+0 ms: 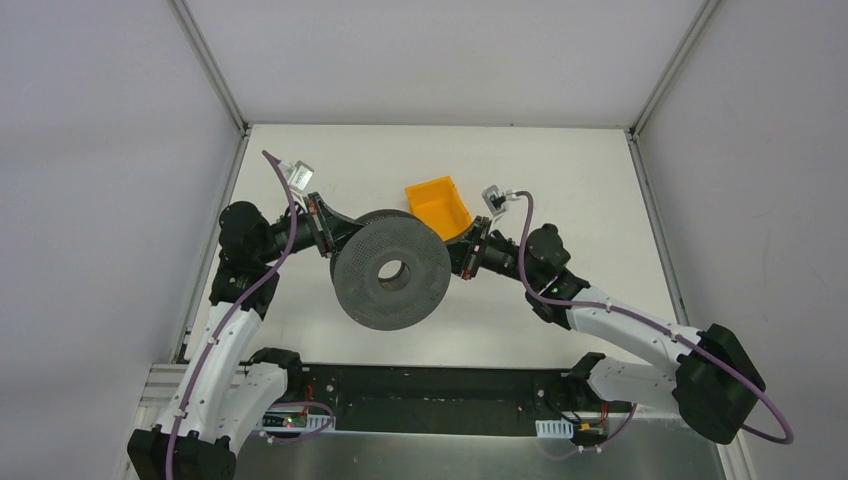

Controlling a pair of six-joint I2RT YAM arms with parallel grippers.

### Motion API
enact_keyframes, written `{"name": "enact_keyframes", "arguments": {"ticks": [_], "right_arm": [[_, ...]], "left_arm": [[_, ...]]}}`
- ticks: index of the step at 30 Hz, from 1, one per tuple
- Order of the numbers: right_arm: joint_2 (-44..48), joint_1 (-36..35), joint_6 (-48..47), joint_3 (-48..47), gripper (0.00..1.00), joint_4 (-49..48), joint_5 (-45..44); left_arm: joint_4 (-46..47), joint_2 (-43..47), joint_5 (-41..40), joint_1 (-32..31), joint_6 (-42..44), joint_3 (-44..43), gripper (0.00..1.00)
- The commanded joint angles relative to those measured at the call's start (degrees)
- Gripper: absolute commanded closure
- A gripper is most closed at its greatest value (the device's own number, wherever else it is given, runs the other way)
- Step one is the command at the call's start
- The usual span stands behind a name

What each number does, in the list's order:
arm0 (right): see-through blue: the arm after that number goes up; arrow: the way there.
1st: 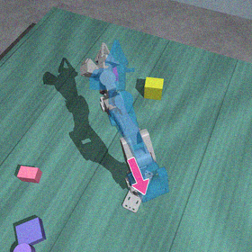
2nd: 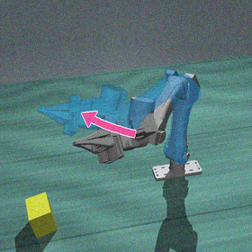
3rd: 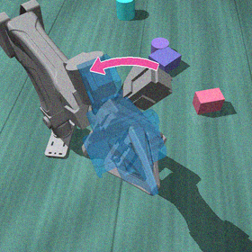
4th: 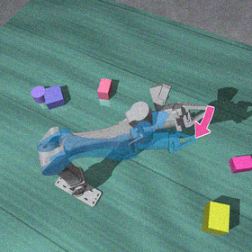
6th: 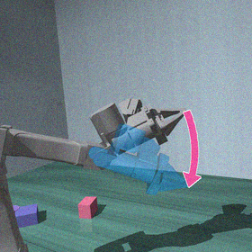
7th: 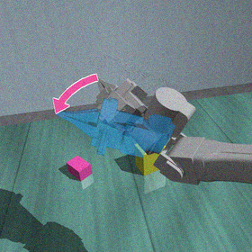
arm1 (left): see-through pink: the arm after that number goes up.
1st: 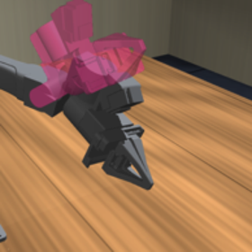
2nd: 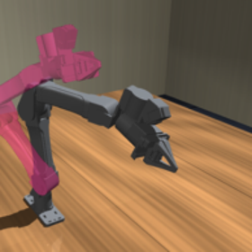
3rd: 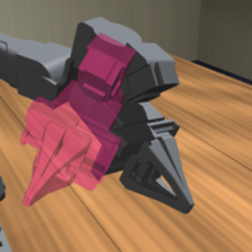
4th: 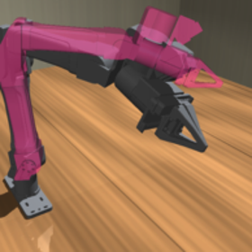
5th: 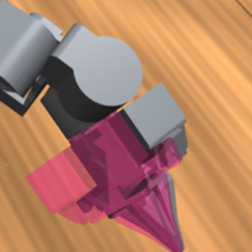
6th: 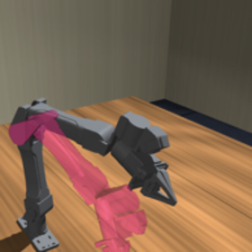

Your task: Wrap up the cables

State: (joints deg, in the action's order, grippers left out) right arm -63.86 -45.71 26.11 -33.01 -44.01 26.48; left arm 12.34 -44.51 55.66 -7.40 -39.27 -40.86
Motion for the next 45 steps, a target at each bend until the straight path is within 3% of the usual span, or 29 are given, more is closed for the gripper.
{"name": "enact_keyframes", "arguments": {"ticks": [1,6,9,16,25,39,45], "right_arm": [[2.45,-0.65,6.83,-3.29,0.95,-3.06,1.81],[3.74,-0.61,4.5,-1.98,0.85,-0.57,-2.43],[3.98,-0.63,3.17,-1.89,0.84,0.73,-3.54],[5.14,-0.69,0.78,-1.84,0.82,3.18,-5.81],[8.01,-0.09,-3.3,-0.11,0.71,5.11,-5.96],[14.59,1.55,-8.41,-2.28,0.65,18.39,-9.69],[14.86,1.67,-9.04,-2.23,0.68,20.19,-10.21]], "left_arm": [[1.02,0.76,-5.48,0.53,3.88,-0.64,1.0],[4.34,0.24,-5.06,0.54,0.65,0.22,1.0],[6.45,0.2,-3.65,0.53,-0.93,0.79,1.0],[3.67,0.77,-1.35,0.53,1.76,-0.03,1.0],[-2.85,-0.46,3.8,0.52,7.8,-2.39,1.0],[-4.69,-1.5,4.9,0.54,8.72,-3.2,1.0],[-4.19,-1.42,5.05,0.54,8.0,-3.46,1.0]]}}
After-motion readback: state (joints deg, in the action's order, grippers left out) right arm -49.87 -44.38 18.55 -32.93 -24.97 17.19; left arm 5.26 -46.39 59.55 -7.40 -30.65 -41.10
